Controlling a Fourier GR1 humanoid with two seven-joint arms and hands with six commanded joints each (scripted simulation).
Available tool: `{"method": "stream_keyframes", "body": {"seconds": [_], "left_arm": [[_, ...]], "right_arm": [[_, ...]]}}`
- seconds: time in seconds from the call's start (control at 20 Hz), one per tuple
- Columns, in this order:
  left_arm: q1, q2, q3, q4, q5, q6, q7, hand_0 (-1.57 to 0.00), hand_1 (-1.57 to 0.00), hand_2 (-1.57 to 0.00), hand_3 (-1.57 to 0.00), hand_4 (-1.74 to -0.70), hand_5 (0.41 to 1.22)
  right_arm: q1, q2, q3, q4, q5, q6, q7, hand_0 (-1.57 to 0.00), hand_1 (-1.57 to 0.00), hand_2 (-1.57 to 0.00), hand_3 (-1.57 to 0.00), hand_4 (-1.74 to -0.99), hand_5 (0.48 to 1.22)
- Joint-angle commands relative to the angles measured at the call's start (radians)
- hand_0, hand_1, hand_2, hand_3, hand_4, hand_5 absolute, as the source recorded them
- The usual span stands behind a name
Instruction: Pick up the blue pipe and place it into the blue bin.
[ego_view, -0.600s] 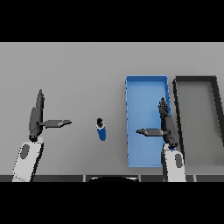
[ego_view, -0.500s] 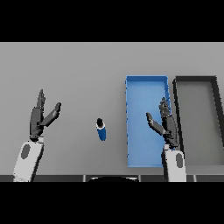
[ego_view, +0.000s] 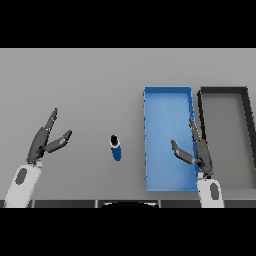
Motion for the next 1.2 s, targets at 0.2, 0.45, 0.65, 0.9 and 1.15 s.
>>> {"method": "stream_keyframes", "body": {"seconds": [0.2,0.45,0.65,0.9,1.15], "left_arm": [[0.055,0.053,-0.034,-0.068,0.031,-0.115,-0.048,0.0,0.0,0.0,0.0,-0.99,0.573],[0.078,0.057,-0.141,-0.149,0.014,-0.212,0.015,0.0,0.0,0.0,0.0,-1.1,0.51],[0.081,0.018,-0.227,-0.203,-0.046,-0.21,0.086,0.0,0.0,0.0,0.0,-1.14,0.464],[0.03,-0.091,-0.295,-0.138,-0.101,-0.204,0.093,0.0,0.0,0.0,0.0,-1.15,0.452],[-0.036,-0.213,-0.32,-0.025,-0.141,-0.171,0.065,0.0,0.0,0.0,0.0,-1.15,0.46]], "right_arm": [[0.003,-0.01,0.005,-0.01,0.007,0.003,0.018,0.0,0.0,0.0,0.0,-1.181,0.619],[-0.006,-0.013,0.002,0.006,0.006,0.009,0.018,0.0,0.0,0.0,0.0,-1.173,0.616],[-0.006,-0.008,0.004,-0.016,-0.001,0.008,0.035,0.0,0.0,0.0,0.0,-1.189,0.619],[-0.005,-0.01,-0.003,-0.011,-0.018,0.02,0.038,0.0,0.0,0.0,0.0,-1.218,0.627],[0.01,-0.003,0.003,-0.029,0.0,0.005,0.054,0.0,0.0,0.0,0.0,-1.202,0.621]]}}
